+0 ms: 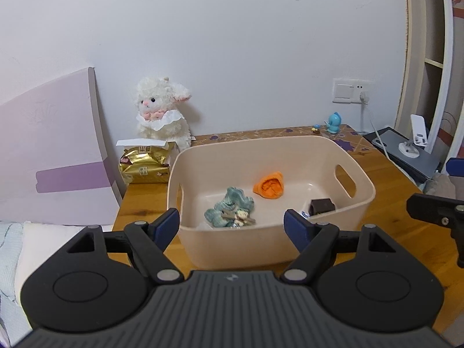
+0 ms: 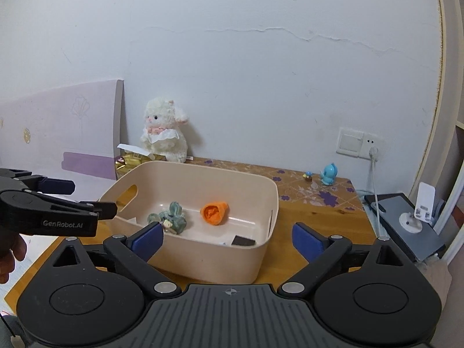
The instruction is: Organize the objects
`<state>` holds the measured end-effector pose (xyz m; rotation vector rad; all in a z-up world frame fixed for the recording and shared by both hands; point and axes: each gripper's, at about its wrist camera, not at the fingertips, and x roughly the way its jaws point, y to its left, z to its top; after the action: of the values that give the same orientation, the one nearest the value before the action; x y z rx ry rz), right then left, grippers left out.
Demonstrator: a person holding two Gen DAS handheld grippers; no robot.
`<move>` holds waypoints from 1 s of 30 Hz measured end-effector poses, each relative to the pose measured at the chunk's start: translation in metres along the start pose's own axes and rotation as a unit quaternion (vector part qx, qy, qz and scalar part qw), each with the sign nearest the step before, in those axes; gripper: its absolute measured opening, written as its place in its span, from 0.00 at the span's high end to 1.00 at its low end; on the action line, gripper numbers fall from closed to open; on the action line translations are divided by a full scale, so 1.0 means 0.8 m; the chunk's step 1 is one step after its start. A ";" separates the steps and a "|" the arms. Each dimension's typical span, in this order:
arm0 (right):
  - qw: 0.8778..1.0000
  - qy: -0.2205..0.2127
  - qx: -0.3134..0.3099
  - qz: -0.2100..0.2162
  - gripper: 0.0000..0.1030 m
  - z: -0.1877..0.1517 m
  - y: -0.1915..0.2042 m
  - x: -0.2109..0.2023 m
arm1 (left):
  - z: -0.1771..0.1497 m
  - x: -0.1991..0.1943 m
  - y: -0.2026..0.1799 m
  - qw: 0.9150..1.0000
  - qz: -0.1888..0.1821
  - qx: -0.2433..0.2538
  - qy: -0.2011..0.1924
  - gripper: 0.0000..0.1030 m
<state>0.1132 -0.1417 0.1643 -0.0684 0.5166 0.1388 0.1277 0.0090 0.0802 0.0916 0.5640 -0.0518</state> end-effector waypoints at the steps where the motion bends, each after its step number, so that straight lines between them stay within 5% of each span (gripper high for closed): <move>1: 1.000 0.000 0.002 0.000 0.06 -0.003 0.001 -0.003 | -0.004 -0.006 -0.001 1.000 -0.001 -0.002 -0.001 0.22; 30: 0.999 0.001 0.035 0.016 0.03 -0.098 0.009 -0.128 | -0.100 -0.144 -0.026 1.000 0.009 -0.025 -0.015 0.22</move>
<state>-0.0142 -0.1546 0.1472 0.0079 0.5245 0.1515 -0.0134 -0.0012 0.0733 0.0478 0.5351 -0.0211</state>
